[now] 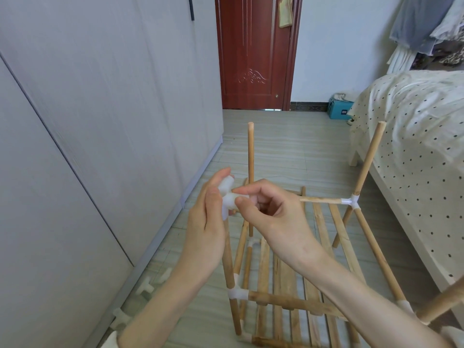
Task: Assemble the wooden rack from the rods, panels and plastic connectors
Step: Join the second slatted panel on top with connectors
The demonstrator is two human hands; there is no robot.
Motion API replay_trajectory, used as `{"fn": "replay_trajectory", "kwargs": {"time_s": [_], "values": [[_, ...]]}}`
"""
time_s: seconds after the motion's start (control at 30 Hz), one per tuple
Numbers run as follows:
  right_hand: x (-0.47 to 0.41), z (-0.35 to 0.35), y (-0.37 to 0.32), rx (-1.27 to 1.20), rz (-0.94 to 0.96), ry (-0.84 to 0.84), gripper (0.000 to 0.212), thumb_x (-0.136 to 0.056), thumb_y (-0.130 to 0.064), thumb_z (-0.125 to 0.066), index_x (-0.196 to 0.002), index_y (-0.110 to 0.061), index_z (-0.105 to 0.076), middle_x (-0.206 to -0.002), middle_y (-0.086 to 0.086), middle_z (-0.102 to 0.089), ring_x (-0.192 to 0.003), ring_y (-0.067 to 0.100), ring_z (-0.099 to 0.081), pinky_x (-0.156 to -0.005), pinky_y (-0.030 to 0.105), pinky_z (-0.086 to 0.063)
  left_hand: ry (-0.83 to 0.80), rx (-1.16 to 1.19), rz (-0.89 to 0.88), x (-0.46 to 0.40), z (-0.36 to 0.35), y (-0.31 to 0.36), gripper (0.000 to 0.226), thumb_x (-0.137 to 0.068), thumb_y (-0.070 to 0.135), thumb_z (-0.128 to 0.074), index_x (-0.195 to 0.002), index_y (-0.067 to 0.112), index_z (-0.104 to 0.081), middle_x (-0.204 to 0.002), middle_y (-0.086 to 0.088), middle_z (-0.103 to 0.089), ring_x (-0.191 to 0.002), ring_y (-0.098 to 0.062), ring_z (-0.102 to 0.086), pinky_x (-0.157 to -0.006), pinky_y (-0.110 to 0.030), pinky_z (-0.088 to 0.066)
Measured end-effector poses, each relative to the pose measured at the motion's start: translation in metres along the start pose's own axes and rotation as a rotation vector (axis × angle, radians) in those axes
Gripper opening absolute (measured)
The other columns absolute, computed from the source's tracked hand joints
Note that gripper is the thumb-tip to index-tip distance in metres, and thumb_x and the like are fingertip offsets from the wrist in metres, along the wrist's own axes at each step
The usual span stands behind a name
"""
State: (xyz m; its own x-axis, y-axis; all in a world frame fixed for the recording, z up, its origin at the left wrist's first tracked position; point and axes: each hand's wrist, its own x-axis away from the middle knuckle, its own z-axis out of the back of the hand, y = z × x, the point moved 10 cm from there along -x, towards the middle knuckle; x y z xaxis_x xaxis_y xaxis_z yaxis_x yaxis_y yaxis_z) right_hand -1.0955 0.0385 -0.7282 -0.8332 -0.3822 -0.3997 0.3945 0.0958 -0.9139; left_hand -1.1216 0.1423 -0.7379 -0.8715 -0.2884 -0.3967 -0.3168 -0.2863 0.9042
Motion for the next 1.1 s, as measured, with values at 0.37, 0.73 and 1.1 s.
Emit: {"fn": "replay_trajectory", "kwargs": {"time_s": [0.37,0.73,1.1], "values": [[0.003,-0.006,0.004,0.000,-0.014,0.002,0.007,-0.086,0.000,-0.061,-0.085,-0.006,-0.064,-0.059,0.006,-0.044,-0.050,0.004,-0.037,-0.050,0.013,-0.032,0.116,0.100,0.077,0.007,0.003,-0.016,0.044,-0.102,0.012,-0.020,-0.113,0.039,-0.054,-0.125,0.015,-0.057,-0.120,0.002,-0.048,-0.105,-0.021,-0.038],[0.006,-0.008,-0.002,-0.002,-0.065,0.052,0.015,-0.088,0.000,-0.058,-0.082,-0.011,-0.066,-0.058,0.001,-0.059,-0.052,0.001,-0.048,-0.053,0.010,-0.037,0.091,0.426,0.402,0.010,-0.003,-0.034,0.034,-0.076,0.048,-0.039,-0.091,0.025,-0.059,-0.092,-0.010,-0.061,-0.091,-0.025,-0.054,-0.083,-0.036,-0.044],[0.007,-0.006,-0.005,0.125,0.011,-0.010,0.021,-0.094,-0.010,-0.052,-0.092,-0.027,-0.063,-0.057,-0.021,-0.058,-0.055,0.002,-0.048,-0.054,0.011,-0.036,0.052,0.365,0.403,0.001,-0.007,-0.031,0.017,-0.092,0.035,-0.043,-0.091,0.021,-0.052,-0.084,-0.006,-0.050,-0.075,-0.019,-0.040,-0.068,-0.030,-0.035]]}}
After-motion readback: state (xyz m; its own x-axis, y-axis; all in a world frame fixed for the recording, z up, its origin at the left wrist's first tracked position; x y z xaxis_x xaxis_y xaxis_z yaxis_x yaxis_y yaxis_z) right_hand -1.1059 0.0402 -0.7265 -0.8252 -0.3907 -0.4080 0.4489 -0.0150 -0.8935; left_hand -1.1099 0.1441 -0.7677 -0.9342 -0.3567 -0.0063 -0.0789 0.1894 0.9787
